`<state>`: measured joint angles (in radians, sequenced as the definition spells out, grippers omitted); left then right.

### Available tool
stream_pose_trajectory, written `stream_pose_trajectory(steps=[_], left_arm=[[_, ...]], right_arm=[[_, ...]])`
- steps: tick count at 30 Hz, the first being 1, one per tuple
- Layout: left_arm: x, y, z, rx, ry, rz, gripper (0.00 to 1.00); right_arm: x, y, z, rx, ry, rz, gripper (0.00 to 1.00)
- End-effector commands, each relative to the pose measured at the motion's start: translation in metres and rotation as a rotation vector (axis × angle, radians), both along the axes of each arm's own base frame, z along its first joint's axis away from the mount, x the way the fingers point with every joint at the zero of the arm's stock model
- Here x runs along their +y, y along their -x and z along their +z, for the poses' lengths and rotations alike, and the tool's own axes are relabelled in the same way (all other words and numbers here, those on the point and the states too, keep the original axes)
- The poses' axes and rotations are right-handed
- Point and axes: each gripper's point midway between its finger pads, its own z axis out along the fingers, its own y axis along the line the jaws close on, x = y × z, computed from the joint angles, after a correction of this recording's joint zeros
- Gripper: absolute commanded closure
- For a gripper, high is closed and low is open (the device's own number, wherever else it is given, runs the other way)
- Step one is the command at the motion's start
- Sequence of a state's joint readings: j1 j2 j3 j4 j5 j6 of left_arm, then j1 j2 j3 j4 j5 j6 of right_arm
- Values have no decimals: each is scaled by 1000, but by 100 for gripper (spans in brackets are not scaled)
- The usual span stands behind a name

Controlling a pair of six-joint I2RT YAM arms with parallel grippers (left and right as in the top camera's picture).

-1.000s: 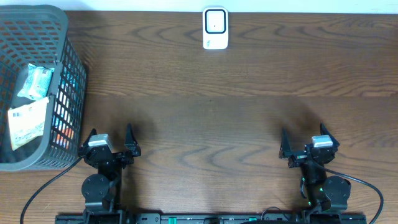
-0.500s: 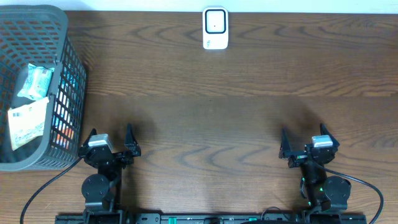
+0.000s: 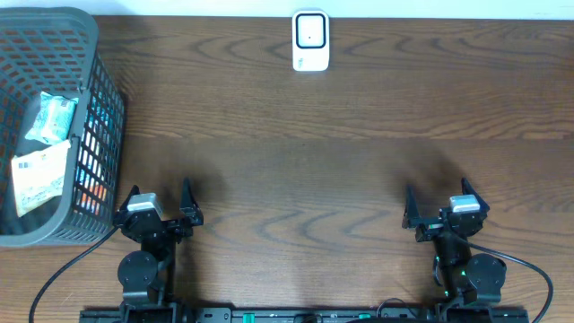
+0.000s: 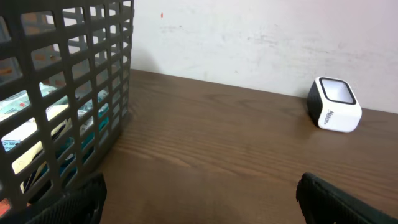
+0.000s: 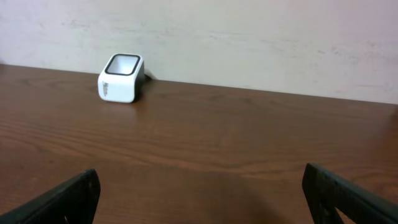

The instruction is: Scan the item barcode

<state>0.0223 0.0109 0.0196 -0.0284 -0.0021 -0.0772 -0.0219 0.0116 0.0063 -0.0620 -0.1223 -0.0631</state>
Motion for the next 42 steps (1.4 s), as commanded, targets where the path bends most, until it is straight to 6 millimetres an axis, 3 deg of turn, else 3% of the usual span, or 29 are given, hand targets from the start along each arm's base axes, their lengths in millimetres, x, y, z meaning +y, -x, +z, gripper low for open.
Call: stream_pose_trajectory(steps=[1,13,20,30,42], left_arm=[[1,1,-17,56,-13,7,2],[0,1,-17,55,-5,2,2],[-29,2,3,10,42,-161,2],[-40,13,18,50,63,-225,2],[-41,29,82,-11,55,-228,2]], right_arm=[[-4,0,0,1,2,-20,1],[-4,0,0,1,2,-20,1],[-4,0,0,1,2,-20,1],[-4,0,0,1,2,-20,1],[-4,0,0,1,2,-20,1]])
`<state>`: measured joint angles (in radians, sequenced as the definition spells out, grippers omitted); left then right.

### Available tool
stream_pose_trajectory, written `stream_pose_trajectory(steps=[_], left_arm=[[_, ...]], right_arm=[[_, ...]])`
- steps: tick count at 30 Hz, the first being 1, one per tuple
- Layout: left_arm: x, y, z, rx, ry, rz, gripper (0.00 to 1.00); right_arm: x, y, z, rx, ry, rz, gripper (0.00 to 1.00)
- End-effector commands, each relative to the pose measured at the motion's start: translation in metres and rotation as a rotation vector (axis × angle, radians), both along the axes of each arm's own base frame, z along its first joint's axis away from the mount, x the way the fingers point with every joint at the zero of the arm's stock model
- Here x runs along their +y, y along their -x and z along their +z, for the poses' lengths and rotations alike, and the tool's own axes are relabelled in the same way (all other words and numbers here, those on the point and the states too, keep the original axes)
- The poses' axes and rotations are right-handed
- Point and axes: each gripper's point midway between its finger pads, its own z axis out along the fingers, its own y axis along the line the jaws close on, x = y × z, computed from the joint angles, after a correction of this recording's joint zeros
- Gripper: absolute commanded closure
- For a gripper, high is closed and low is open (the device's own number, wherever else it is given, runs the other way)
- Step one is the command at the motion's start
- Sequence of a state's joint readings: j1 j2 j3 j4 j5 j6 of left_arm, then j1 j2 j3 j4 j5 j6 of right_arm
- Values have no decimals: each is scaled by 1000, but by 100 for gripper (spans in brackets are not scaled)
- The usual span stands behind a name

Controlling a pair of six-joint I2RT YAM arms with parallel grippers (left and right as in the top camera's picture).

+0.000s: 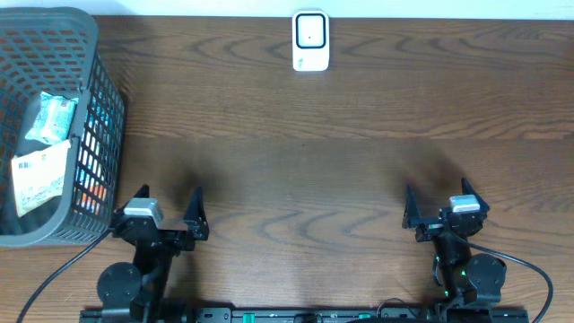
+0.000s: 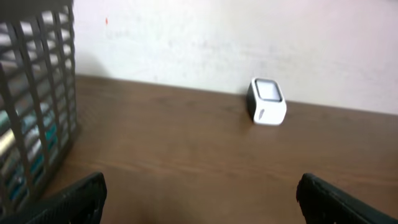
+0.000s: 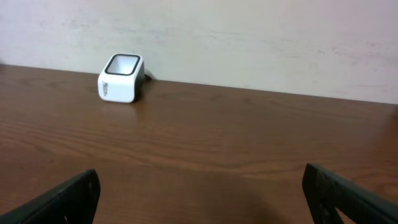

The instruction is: Scan the item barcode

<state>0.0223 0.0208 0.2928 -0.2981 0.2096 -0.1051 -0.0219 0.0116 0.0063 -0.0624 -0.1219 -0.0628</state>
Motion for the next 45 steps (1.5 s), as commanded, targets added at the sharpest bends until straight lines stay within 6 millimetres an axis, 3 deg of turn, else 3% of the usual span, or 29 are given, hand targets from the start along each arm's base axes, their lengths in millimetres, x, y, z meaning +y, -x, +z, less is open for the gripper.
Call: stream_pose_trajectory(steps=[1,11,16,19,20,22,26,28,31,35,37,39,43,45], left_arm=[[-5,4,23,-13,7,-28,2],[-50,-13,87,97,28,-308,2],[-51,-37,153,190,41,-315,2],[-68,-43,205,124,-43,-447,2],[-74,-40,212,125,-40,-491,2],[-76,-41,215,164,-35,-511,2],[-71,-59,199,219,-60,-488,2],[-51,-77,195,248,-42,-347,2],[9,-101,208,250,93,20,2],[77,-107,234,195,186,338,2],[120,-102,233,206,268,527,2],[159,-94,218,244,371,685,2],[233,-62,154,378,673,1026,2],[256,-50,124,448,766,1129,2]], right_arm=[[-4,0,0,0,2,-19,1],[-4,0,0,0,2,-19,1],[-4,0,0,0,2,-20,1],[-4,0,0,0,2,-20,1],[-4,0,0,0,2,-20,1],[-4,0,0,0,2,-20,1],[-4,0,0,0,2,-20,1],[-4,0,0,0,2,-19,1],[-4,0,0,0,2,-20,1],[-4,0,0,0,2,-20,1],[-4,0,0,0,2,-19,1],[-4,0,0,0,2,-19,1],[-4,0,0,1,2,-20,1],[-4,0,-1,1,2,-20,1]])
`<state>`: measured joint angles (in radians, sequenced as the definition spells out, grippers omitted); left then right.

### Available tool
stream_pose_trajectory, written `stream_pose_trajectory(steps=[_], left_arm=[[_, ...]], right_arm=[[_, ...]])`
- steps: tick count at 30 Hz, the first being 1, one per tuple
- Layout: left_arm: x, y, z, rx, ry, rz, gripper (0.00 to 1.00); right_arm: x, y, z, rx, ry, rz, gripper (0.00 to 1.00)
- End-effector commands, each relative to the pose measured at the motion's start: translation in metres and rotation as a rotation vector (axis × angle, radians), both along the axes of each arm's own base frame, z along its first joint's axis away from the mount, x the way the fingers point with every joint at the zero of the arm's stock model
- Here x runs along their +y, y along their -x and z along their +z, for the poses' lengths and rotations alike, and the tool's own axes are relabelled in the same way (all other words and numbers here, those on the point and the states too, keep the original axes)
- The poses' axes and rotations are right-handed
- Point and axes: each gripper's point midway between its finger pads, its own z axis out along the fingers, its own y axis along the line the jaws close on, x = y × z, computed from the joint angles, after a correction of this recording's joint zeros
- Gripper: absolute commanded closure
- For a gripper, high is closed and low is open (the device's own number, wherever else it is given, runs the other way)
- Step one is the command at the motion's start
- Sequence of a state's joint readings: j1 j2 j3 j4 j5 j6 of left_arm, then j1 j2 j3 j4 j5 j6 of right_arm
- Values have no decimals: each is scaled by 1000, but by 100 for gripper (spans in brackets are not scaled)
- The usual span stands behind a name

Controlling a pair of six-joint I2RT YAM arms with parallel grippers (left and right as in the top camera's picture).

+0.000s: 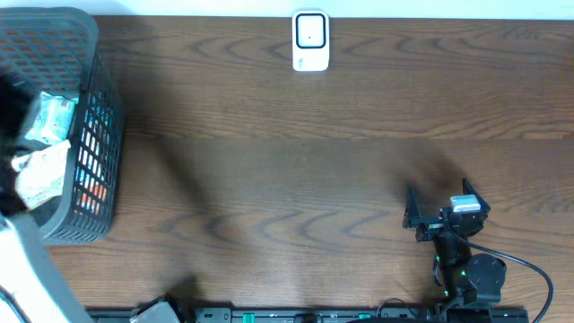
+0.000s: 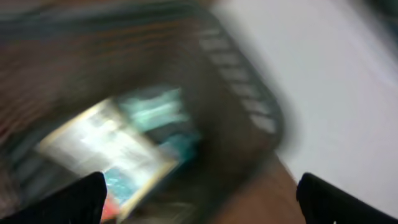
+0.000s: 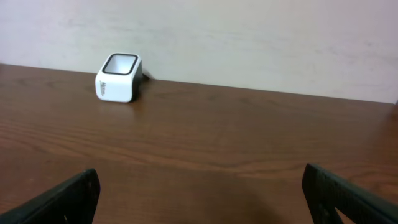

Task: Scan the item barcode
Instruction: 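Reach the left gripper into the basket and grasp the white snack packet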

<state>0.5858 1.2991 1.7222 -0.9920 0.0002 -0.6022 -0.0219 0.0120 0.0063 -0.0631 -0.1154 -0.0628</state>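
A white barcode scanner (image 1: 310, 40) stands at the far edge of the table and shows in the right wrist view too (image 3: 118, 86). The items lie in a grey mesh basket (image 1: 97, 108) at the left: a pale flat packet (image 1: 40, 175) and a teal packet (image 1: 54, 117). My left gripper (image 2: 200, 188) hangs open over the basket; its view is blurred, with the pale packet (image 2: 106, 149) below it. The left arm (image 1: 22, 260) is a blur at the left edge. My right gripper (image 1: 438, 205) stands open and empty near the front right.
The table is dark wood, with a pale wall behind it. A black cable (image 1: 529, 269) loops from the right arm's base at the front edge. More coloured packets show through the basket's mesh side.
My left arm has left its place at the front left and now reaches over the basket, looking down into it. The right arm has not moved.
Both grippers stood open at the front of the table, the left one facing the basket's side. Then the left one had turned towards the scanner. Now it is over the basket, still open. The items lie where they were.
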Motion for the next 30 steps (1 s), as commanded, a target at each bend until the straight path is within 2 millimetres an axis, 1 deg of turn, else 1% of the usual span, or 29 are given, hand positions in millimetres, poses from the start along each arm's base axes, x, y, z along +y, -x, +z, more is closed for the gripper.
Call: stream_pose_trajectory(steps=[1,4,7,11,14,17,23,27,30], left_arm=[[48,14,-52,41,217,266,2],[65,18,-103,139,389,297,2],[71,12,-147,217,528,290,2],[73,9,-198,344,634,297,2],[73,9,-228,405,685,305,2],[73,8,-255,440,715,307,2],[67,-1,-297,468,731,257,2],[57,-12,-317,470,713,222,2],[50,-23,-326,461,687,186,2]], right_arm=[[-3,0,0,0,2,-13,1],[-3,0,0,0,2,-13,1],[-3,0,0,0,2,-13,1],[-3,0,0,0,2,-13,1],[-3,0,0,0,2,-13,1],[-3,0,0,0,2,-13,1],[-3,0,0,0,2,-13,1],[-3,0,0,0,2,-13,1],[-3,0,0,0,2,-13,1]])
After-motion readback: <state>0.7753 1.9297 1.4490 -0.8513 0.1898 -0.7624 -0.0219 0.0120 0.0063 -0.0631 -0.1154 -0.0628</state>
